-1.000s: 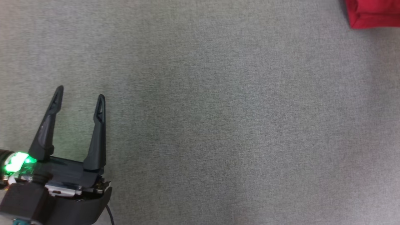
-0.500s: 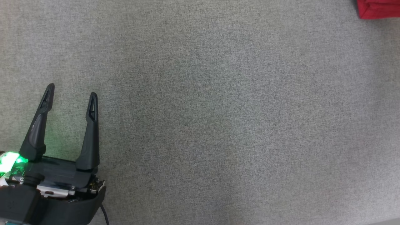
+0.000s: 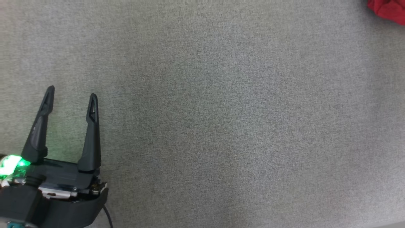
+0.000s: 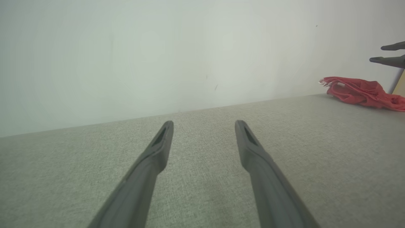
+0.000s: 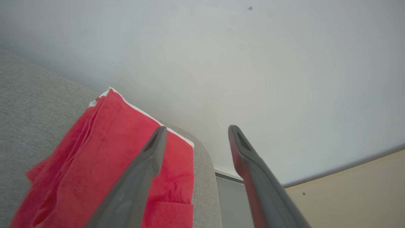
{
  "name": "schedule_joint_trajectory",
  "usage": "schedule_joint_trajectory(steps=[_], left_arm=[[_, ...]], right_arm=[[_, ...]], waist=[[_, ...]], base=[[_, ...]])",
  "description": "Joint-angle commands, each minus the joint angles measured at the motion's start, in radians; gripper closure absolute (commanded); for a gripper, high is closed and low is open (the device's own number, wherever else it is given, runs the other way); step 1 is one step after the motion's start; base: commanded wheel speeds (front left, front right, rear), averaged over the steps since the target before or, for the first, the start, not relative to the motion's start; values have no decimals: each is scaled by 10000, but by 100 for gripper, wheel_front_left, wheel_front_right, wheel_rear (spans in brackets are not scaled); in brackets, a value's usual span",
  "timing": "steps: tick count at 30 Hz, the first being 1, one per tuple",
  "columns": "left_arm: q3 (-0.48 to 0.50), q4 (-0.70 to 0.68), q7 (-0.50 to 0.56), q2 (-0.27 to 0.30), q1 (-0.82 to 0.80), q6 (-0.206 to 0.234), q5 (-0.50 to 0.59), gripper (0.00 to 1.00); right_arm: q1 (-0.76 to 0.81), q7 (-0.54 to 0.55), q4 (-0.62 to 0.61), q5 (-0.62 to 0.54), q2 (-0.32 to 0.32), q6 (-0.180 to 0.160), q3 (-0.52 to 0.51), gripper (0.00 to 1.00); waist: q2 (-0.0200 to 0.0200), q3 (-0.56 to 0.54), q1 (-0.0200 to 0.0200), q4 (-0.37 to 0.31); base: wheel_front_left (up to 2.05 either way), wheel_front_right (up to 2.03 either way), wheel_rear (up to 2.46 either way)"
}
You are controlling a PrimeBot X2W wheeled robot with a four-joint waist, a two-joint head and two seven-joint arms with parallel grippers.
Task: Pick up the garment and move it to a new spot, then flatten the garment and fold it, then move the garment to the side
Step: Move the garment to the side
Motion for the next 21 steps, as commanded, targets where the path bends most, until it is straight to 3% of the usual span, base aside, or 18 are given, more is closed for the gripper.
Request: schedule_joint_trajectory(steps=[1,10,21], left_arm=[[-24,104,-20,-92,23,8,-19,0],[550,949,-20,-787,441,11,-209,0],[1289,2011,-20,-1448,1363,35,-97,0]], right_arm=[[240,-123,-102,-166,89,-25,-67,0],[1369,-1218,-817,79,943,-25,-590,0],[3833,-2303,-1166,401,2910,-25,-1747,0]], waist=[[0,-255,0,128],[0,-1671,0,687],[0,-3558,0,1460]], base=[[0,0,0],[0,0,0],[0,0,0]])
